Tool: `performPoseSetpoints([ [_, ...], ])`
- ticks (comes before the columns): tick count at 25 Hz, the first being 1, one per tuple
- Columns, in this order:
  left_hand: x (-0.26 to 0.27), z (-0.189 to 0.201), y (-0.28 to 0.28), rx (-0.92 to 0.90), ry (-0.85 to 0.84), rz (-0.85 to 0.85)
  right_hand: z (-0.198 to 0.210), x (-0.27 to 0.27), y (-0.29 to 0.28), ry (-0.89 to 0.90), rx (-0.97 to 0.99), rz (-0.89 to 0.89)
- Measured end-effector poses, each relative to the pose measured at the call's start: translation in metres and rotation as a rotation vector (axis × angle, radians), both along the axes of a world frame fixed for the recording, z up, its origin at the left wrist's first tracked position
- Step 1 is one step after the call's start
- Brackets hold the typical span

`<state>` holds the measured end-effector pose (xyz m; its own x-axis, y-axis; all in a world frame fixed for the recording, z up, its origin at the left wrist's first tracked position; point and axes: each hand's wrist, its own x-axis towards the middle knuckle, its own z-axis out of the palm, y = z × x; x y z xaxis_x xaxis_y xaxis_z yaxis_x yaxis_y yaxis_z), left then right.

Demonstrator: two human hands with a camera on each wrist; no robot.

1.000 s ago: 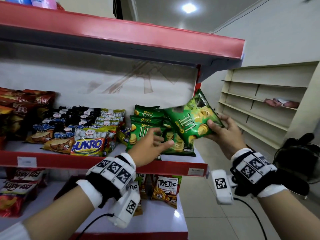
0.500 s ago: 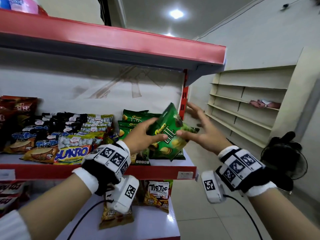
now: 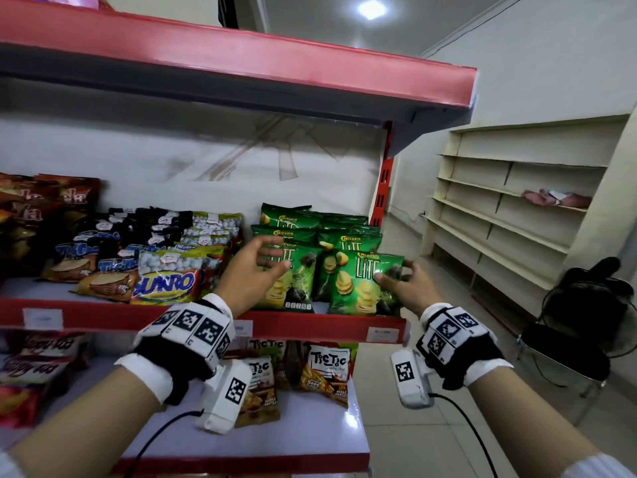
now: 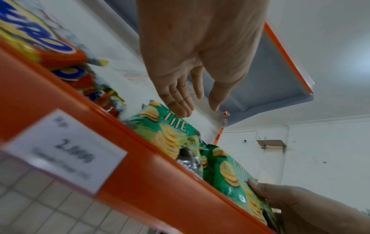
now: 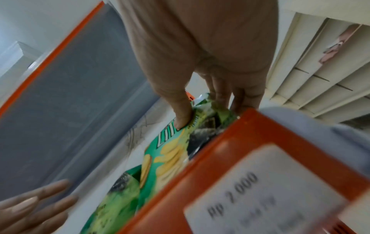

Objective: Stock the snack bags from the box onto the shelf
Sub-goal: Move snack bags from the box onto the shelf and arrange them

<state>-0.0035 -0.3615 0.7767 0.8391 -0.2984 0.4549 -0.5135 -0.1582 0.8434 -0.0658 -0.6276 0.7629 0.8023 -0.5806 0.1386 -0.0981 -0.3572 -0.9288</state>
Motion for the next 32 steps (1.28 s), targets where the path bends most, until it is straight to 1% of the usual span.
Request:
performPoseSetpoints([
  [1,0.0,-0.005,0.006,-0.01,0.01,0.022,-0.007,0.002,0.002,0.029,0.012,0.011],
  [4,0.0,-0.014,0.025,-0.03,0.001,0.067,-0.019,0.001,0.006,0.044,0.024,0.011],
  [6,0.001,-0.017,0.039,-0.056,-0.021,0.11,-0.017,-0.001,0.008,0.044,-0.023,-0.011],
  [8,0.004,-0.019,0.052,-0.066,-0.053,0.189,-0.009,-0.005,0.011,-0.02,-0.115,-0.07],
  [10,0.01,-0.021,0.068,-0.074,-0.096,0.299,0.006,-0.009,0.017,-0.16,-0.229,-0.134],
  [11,0.013,-0.022,0.076,-0.073,-0.117,0.364,0.015,-0.011,0.025,-0.232,-0.272,-0.13],
  [13,0.024,-0.026,0.094,-0.035,-0.148,0.51,0.036,-0.01,0.049,-0.332,-0.329,-0.038],
  [15,0.037,-0.031,0.111,0.048,-0.15,0.638,0.054,-0.003,0.083,-0.37,-0.437,0.096],
  [16,0.044,-0.032,0.12,0.096,-0.153,0.661,0.06,0.002,0.102,-0.365,-0.5,0.165],
  [17,0.05,-0.033,0.126,0.147,-0.168,0.649,0.066,0.009,0.12,-0.351,-0.562,0.238],
  [19,0.065,-0.034,0.14,0.289,-0.214,0.529,0.072,0.031,0.155,-0.287,-0.721,0.349],
  [21,0.078,-0.034,0.15,0.454,-0.252,0.371,0.078,0.064,0.186,-0.162,-0.969,0.382],
  [23,0.09,-0.034,0.159,0.565,-0.284,0.286,0.081,0.102,0.212,0.054,-1.233,0.389],
  [26,0.101,-0.035,0.166,0.579,-0.307,0.232,0.077,0.15,0.234,0.421,-1.521,0.364],
  [27,0.105,-0.034,0.169,0.577,-0.313,0.213,0.073,0.164,0.237,0.514,-1.596,0.341],
  [29,0.112,-0.032,0.173,0.59,-0.347,0.166,0.062,0.181,0.239,0.642,-1.702,0.281],
  [30,0.115,-0.032,0.174,0.611,-0.373,0.132,0.056,0.185,0.238,0.66,-1.713,0.258],
  [32,0.119,-0.032,0.174,0.675,-0.409,0.063,0.046,0.189,0.232,0.628,-1.676,0.251],
])
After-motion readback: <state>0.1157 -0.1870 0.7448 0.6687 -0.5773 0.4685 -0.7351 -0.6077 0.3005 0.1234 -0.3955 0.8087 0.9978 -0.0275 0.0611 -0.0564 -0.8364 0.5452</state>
